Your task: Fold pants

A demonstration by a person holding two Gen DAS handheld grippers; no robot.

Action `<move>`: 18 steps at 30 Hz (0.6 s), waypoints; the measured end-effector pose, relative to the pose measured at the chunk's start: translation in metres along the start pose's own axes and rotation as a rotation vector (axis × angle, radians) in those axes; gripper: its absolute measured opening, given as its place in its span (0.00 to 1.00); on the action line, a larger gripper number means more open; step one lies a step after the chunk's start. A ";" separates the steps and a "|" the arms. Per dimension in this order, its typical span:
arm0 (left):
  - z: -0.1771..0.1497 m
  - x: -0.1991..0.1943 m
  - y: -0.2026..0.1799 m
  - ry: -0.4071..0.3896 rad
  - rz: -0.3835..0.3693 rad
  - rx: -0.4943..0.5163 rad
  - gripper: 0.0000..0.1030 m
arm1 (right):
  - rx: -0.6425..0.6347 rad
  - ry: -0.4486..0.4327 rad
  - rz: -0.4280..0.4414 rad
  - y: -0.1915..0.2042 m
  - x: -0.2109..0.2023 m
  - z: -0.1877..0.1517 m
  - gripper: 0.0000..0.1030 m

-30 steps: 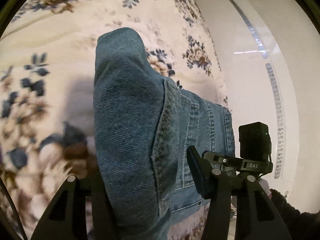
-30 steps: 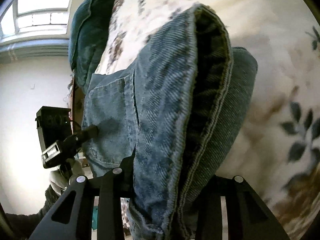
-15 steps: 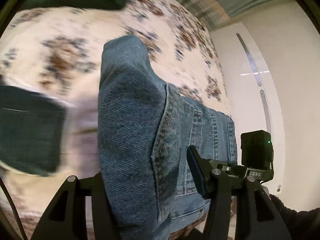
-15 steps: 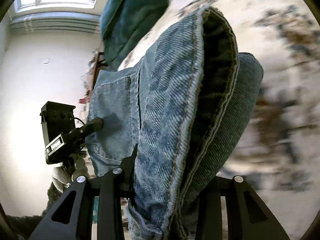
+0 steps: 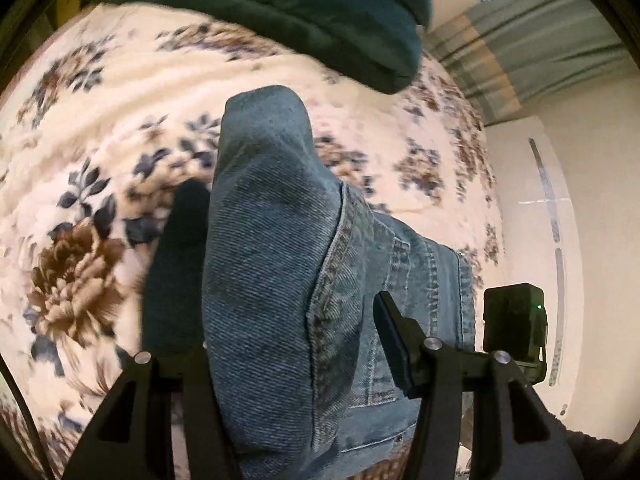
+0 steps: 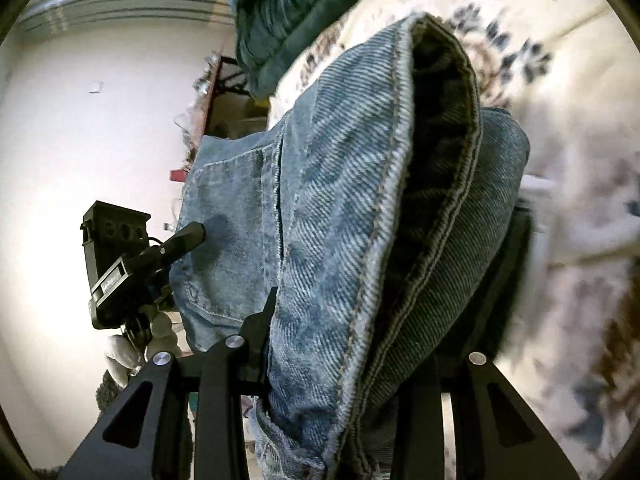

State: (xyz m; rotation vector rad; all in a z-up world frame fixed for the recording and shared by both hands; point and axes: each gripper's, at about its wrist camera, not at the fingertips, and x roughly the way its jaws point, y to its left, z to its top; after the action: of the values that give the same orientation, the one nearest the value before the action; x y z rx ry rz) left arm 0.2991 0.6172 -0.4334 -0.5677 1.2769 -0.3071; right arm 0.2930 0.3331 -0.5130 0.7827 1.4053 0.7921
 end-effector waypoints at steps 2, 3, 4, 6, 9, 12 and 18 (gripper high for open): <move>0.002 0.015 0.033 0.021 0.015 -0.018 0.48 | 0.013 0.023 -0.023 -0.010 0.030 0.013 0.36; 0.000 0.025 0.047 0.038 0.028 -0.025 0.48 | 0.018 0.036 -0.045 -0.018 0.043 0.012 0.36; -0.002 0.036 0.060 0.054 0.051 -0.035 0.48 | 0.018 0.042 -0.070 -0.026 0.054 0.010 0.36; -0.009 0.056 0.085 0.072 0.070 -0.045 0.55 | 0.006 0.036 -0.099 -0.030 0.063 0.010 0.36; -0.015 0.075 0.098 0.065 0.059 -0.034 0.65 | -0.015 0.029 -0.127 -0.039 0.062 0.006 0.36; -0.019 0.084 0.103 0.063 0.040 -0.012 0.66 | -0.049 0.045 -0.186 -0.052 0.057 0.008 0.40; -0.022 0.056 0.059 0.039 0.266 -0.019 0.67 | 0.007 0.069 -0.245 -0.048 0.056 0.016 0.92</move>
State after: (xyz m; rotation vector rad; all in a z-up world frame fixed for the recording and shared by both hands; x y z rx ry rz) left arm 0.2875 0.6321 -0.5154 -0.4026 1.3761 -0.0848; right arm 0.3107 0.3547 -0.5829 0.5789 1.5323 0.6283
